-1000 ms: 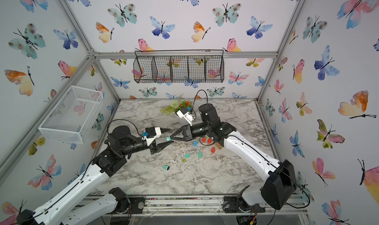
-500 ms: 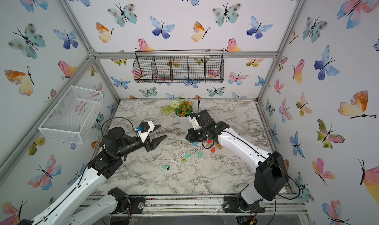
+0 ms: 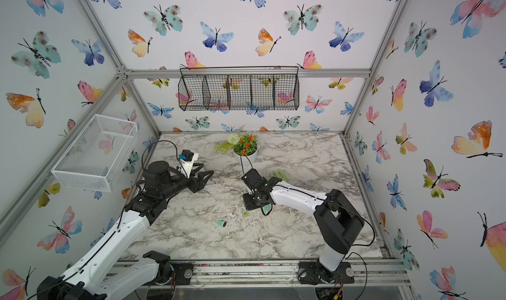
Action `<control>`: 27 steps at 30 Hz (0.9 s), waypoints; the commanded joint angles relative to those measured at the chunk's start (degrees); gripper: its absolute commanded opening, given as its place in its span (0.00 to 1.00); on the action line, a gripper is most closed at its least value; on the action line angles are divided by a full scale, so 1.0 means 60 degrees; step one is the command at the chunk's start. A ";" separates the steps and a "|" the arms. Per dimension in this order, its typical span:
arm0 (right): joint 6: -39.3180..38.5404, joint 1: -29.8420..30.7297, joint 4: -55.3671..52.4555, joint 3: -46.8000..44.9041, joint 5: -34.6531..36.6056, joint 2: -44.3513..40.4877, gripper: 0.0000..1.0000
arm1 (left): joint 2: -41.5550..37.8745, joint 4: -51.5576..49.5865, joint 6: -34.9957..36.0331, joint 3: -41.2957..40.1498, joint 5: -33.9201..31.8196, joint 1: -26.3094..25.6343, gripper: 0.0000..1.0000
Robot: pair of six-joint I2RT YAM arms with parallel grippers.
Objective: Close the stamp cap
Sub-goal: Close the cover of the stamp.
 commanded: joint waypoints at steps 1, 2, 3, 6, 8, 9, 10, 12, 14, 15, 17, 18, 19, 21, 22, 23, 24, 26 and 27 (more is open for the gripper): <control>0.0033 -0.0008 0.0287 0.0072 0.0368 0.0319 0.01 | -0.0047 0.0112 -0.0434 0.0028 -0.0034 0.0026 0.60; 0.0020 0.0003 0.0314 0.0087 0.0368 0.0405 0.01 | -0.0048 0.0162 -0.0459 -0.0031 -0.0038 0.0030 0.61; -0.0010 -0.0004 0.0312 0.0101 0.0368 0.0493 0.01 | -0.0048 0.0169 -0.0461 -0.0040 -0.0024 0.0034 0.60; -0.0052 -0.0005 0.0332 0.0102 0.0347 0.0653 0.01 | -0.0057 0.0169 -0.0453 -0.0060 -0.0036 0.0041 0.61; -0.0069 -0.0004 0.0355 0.0088 0.0268 0.0734 0.01 | -0.0048 0.0169 -0.0449 -0.0048 -0.0036 0.0045 0.61; -0.0078 0.0009 0.0376 0.0074 0.0252 0.0768 0.01 | -0.0048 0.0169 -0.0450 -0.0048 -0.0044 0.0041 0.61; -0.0079 0.0016 0.0381 0.0073 0.0258 0.0777 0.01 | -0.0060 0.0169 -0.0451 -0.0048 -0.0039 0.0049 0.60; -0.0088 0.0018 0.0359 0.0073 0.0258 0.0806 0.01 | -0.0075 0.0169 -0.0449 -0.0062 -0.0036 0.0056 0.61; -0.0104 0.0016 0.0359 0.0059 0.0251 0.0831 0.01 | -0.0076 0.0169 -0.0448 -0.0063 -0.0026 0.0056 0.61; -0.0107 0.0009 0.0321 0.0070 0.0274 0.0851 0.01 | -0.0076 0.0169 -0.0447 -0.0063 -0.0033 0.0056 0.61; -0.0159 0.0037 0.0188 0.0099 0.0360 0.0906 0.01 | -0.0062 0.0167 -0.0441 -0.0062 0.0017 0.0056 0.61; -0.0175 0.0052 0.0085 0.0115 0.0428 0.0938 0.01 | -0.0062 0.0169 -0.0436 -0.0063 0.0011 0.0057 0.61; -0.0209 0.0080 0.0008 0.0130 0.0514 0.0959 0.01 | -0.0062 0.0168 -0.0441 -0.0063 0.0024 0.0056 0.61; -0.0283 0.0166 -0.0226 0.0159 0.0692 0.1032 0.01 | -0.0048 0.0169 -0.0433 -0.0063 0.0026 0.0056 0.61; -0.0307 0.0198 -0.0301 0.0161 0.0734 0.1057 0.01 | -0.0048 0.0167 -0.0441 -0.0063 0.0027 0.0056 0.61; -0.0326 0.0239 -0.0368 0.0161 0.0788 0.1074 0.01 | -0.0037 0.0169 -0.0440 -0.0062 0.0037 0.0065 0.61; -0.0341 0.0265 -0.0427 0.0150 0.0842 0.1067 0.01 | -0.0033 0.0169 -0.0435 -0.0061 0.0031 0.0056 0.61; -0.0383 0.0344 -0.0584 0.0161 0.1014 0.1093 0.01 | -0.0018 0.0169 -0.0437 -0.0062 0.0064 0.0056 0.61; -0.0398 0.0362 -0.0674 0.0187 0.1066 0.1114 0.01 | -0.0018 0.0169 -0.0446 -0.0063 0.0059 0.0056 0.61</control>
